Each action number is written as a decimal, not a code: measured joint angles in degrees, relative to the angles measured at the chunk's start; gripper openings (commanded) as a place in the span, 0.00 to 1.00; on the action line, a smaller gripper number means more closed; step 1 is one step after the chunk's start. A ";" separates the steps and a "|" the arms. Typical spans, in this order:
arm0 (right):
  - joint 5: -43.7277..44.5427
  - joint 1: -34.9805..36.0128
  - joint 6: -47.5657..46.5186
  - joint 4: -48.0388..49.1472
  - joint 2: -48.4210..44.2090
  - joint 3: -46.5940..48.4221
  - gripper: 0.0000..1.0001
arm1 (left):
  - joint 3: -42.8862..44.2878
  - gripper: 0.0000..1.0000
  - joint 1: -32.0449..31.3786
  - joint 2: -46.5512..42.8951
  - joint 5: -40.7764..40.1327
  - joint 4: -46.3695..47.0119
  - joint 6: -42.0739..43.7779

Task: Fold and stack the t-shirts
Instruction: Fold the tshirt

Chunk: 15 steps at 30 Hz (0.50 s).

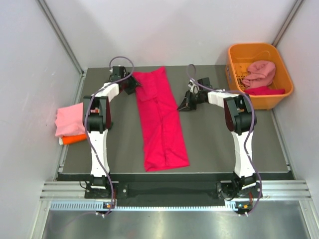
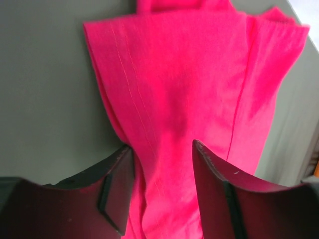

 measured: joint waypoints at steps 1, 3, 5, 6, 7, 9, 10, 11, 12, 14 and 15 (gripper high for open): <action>0.04 -0.15 0.00 0.15 -0.31 -0.44 0.00 | 1.05 0.53 -0.15 0.74 0.00 -0.13 -0.02; 0.15 -0.70 0.00 0.96 -1.11 -1.92 0.00 | 3.69 0.53 -0.52 2.58 0.04 -0.17 -0.09; 0.20 -1.25 -0.02 1.16 -1.81 -3.10 0.00 | 6.56 0.52 -1.27 4.42 0.02 -0.28 -0.11; 0.20 -1.64 -0.02 1.25 -2.23 -3.80 0.00 | 7.76 0.52 -1.68 5.22 0.20 -0.24 -0.11; 0.24 -1.97 -0.04 1.42 -2.58 -4.48 0.00 | 9.09 0.52 -2.27 6.14 0.42 -0.15 -0.13; 0.26 -2.82 0.00 2.38 -3.78 -6.62 0.00 | 11.69 0.52 -3.41 7.80 1.16 -0.24 -0.09; 0.39 -3.26 0.11 3.15 -4.46 -7.89 0.00 | 12.79 0.52 -3.89 8.50 1.60 -0.24 -0.07; 0.44 -3.72 0.33 3.96 -5.29 -9.46 0.00 | 13.92 0.52 -4.44 9.25 1.86 -0.17 -0.02; 0.55 -4.20 0.72 4.87 -6.49 -11.54 0.00 | 15.02 0.52 -4.96 10.01 2.16 -0.20 0.07; 0.76 -5.22 1.05 5.79 -7.67 -13.55 0.03 | 16.65 0.54 -5.79 11.08 2.99 -0.15 0.11; 0.81 -5.64 1.33 6.23 -8.20 -14.47 0.29 | 17.31 0.57 -6.14 11.61 3.32 -0.09 0.07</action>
